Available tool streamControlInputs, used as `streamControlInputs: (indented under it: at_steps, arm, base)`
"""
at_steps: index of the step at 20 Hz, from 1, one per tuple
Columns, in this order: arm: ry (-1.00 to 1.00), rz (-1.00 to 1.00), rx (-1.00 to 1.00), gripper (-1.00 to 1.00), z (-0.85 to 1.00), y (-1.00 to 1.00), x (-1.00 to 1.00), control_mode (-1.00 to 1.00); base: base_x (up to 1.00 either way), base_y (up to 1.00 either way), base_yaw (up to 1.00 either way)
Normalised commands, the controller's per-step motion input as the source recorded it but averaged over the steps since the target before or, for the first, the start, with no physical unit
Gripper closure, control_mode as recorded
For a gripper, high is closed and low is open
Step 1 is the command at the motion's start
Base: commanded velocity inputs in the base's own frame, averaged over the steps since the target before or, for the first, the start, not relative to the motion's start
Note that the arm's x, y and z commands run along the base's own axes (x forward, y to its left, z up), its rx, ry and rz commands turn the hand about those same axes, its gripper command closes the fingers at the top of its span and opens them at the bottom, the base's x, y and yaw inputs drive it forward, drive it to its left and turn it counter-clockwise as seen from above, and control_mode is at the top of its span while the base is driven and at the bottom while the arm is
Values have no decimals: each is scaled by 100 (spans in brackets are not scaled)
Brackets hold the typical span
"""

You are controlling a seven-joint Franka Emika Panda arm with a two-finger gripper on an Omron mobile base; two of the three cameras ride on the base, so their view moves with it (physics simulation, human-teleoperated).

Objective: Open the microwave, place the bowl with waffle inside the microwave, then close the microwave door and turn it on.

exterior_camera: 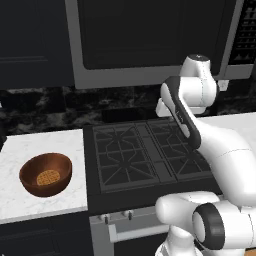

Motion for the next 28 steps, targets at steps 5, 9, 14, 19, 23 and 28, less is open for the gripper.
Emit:
streamControlInputs:
  at_steps: [5, 9, 14, 19, 23, 28]
  arm:
    - [-11, 0, -1, -100, 0, -3, -25, -100]
    - [-31, 0, 0, -100, 32, -36, -18, -100]
    - [-42, 0, 5, -100, 77, -77, -1, -100]
    - [-33, -5, 4, -100, 90, -85, 0, -100]
    - [-25, -4, 0, -100, 78, -59, 0, -100]
    - [-19, -4, -1, -100, 65, -19, -14, -100]
  base:
    - [0, 0, 0]
    - [0, 0, 0]
    - [0, 0, 0]
    - [0, 0, 0]
    - [0, 0, 0]
    - [0, 0, 0]
